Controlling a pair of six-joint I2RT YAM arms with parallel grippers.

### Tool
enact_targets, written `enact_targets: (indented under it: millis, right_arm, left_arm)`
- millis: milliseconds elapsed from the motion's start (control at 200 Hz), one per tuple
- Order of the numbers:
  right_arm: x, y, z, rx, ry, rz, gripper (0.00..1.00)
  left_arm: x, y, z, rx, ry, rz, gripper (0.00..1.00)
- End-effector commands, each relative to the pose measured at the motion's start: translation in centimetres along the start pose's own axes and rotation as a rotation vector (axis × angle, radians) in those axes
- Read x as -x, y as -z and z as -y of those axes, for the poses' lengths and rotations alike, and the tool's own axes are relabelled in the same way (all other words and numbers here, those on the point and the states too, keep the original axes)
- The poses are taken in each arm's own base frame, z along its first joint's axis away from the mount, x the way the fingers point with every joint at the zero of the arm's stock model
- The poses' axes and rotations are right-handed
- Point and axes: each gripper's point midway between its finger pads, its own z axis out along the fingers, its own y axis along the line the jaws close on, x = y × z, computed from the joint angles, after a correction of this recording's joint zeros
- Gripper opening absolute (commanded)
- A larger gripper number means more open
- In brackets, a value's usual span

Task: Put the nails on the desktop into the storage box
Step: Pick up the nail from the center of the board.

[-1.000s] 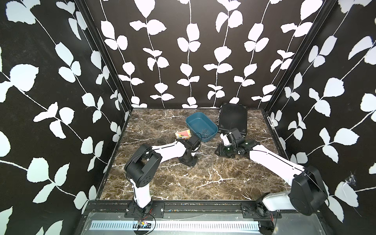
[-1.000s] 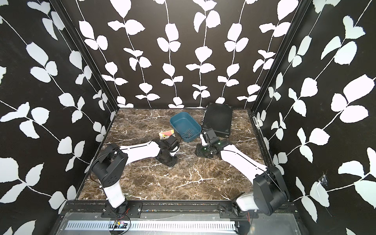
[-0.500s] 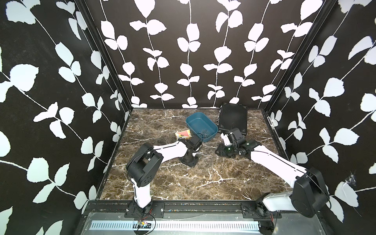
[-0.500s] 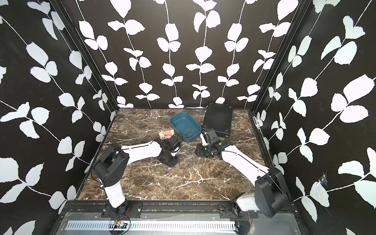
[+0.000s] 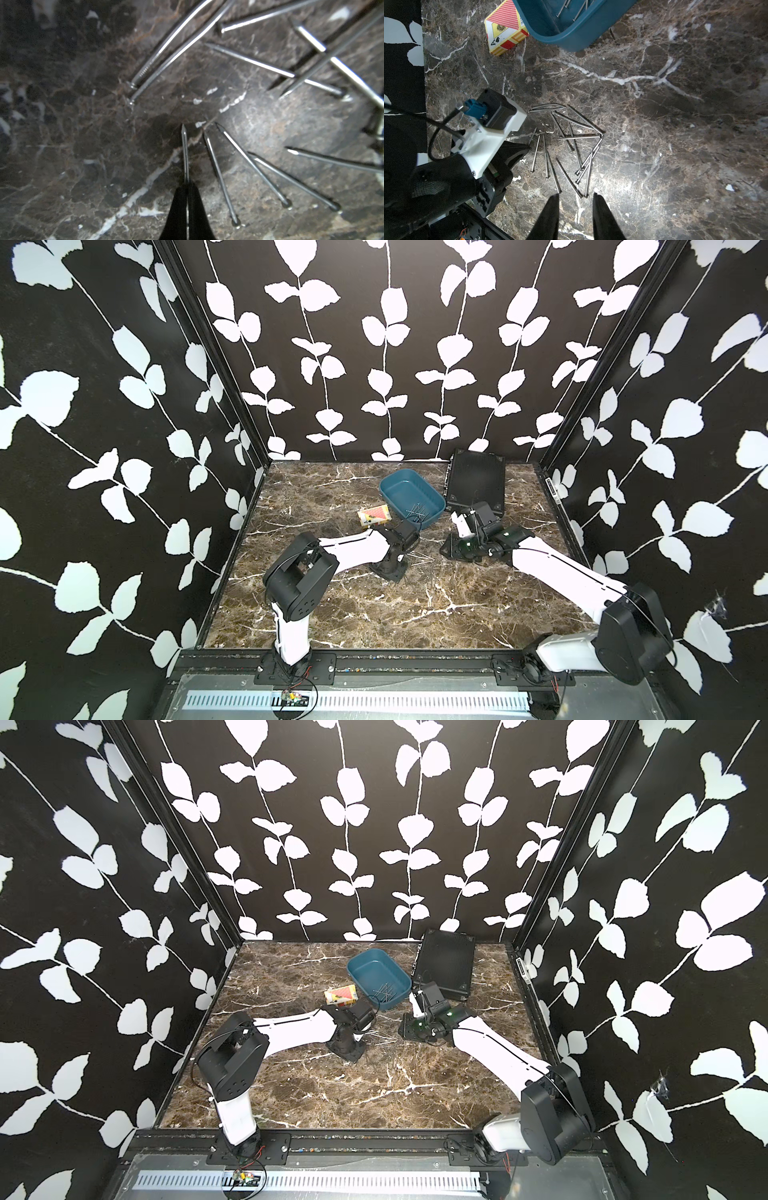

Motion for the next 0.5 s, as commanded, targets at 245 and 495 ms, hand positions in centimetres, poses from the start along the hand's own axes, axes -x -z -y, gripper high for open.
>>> enact_targets:
  millis: [245, 495]
  right_arm:
    - [1.7, 0.0, -1.3, 0.018, 0.025, 0.027, 0.30]
    - [2.0, -0.2, -1.2, 0.021, 0.009, 0.044, 0.29]
  left_arm:
    - [-4.7, -2.8, -3.4, 0.099, 0.010, -0.195, 0.00]
    - [-0.6, 1.9, -6.0, -0.018, 0.104, -0.042, 0.00]
